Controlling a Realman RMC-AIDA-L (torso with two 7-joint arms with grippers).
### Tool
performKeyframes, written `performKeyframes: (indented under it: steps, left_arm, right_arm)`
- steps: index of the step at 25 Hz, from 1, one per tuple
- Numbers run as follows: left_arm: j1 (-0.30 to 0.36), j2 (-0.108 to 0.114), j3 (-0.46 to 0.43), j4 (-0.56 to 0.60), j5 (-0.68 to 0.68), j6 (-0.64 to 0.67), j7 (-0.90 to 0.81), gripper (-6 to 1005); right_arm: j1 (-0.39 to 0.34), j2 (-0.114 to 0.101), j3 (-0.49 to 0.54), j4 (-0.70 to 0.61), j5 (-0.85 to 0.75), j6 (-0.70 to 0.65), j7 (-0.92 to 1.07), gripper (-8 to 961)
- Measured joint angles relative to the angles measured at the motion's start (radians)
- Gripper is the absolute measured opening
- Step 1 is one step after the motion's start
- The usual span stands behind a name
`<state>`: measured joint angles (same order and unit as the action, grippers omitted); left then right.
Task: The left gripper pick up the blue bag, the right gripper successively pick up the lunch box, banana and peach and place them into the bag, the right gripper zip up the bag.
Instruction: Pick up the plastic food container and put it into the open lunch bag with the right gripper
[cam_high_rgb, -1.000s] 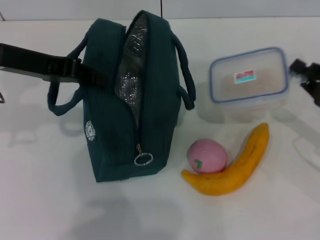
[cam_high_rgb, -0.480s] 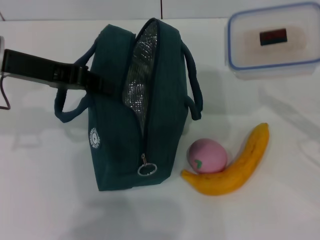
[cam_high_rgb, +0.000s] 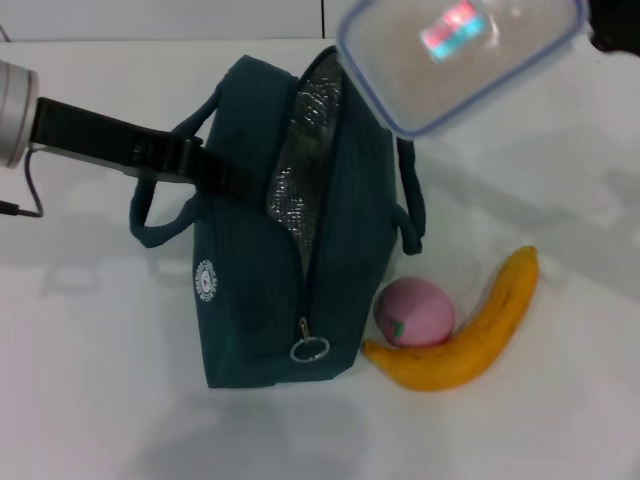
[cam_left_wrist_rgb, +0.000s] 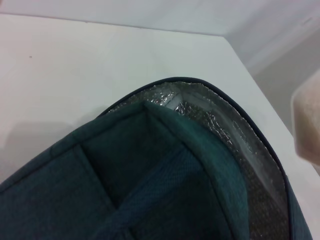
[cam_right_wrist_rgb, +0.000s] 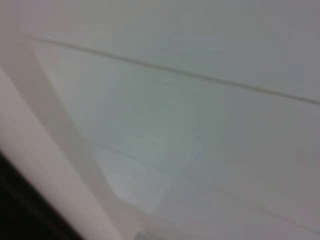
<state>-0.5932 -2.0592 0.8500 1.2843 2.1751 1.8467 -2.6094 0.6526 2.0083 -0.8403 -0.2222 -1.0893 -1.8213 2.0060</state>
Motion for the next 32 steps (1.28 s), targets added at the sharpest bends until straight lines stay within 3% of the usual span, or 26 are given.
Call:
performKeyframes:
  steps: [9,17,32]
  left_arm:
    - [-0.014,-0.005,0.015,-0.008,0.0,-0.004,0.001,35]
    - [-0.015,-0.005,0.009,-0.01,0.004,-0.033,0.003,35]
    - [-0.024,0.005,0.009,-0.047,0.005,-0.054,0.008,36]
  right_arm:
    - [0.137,0.004,-0.035,0.0,-0.006,0.085,-0.027,193]
    - [0.116,0.005,-0.185,-0.002,-0.006,0.29,-0.089,211]
    - [0.131,0.015,-0.222,-0.003,0.001,0.381,-0.096,244]
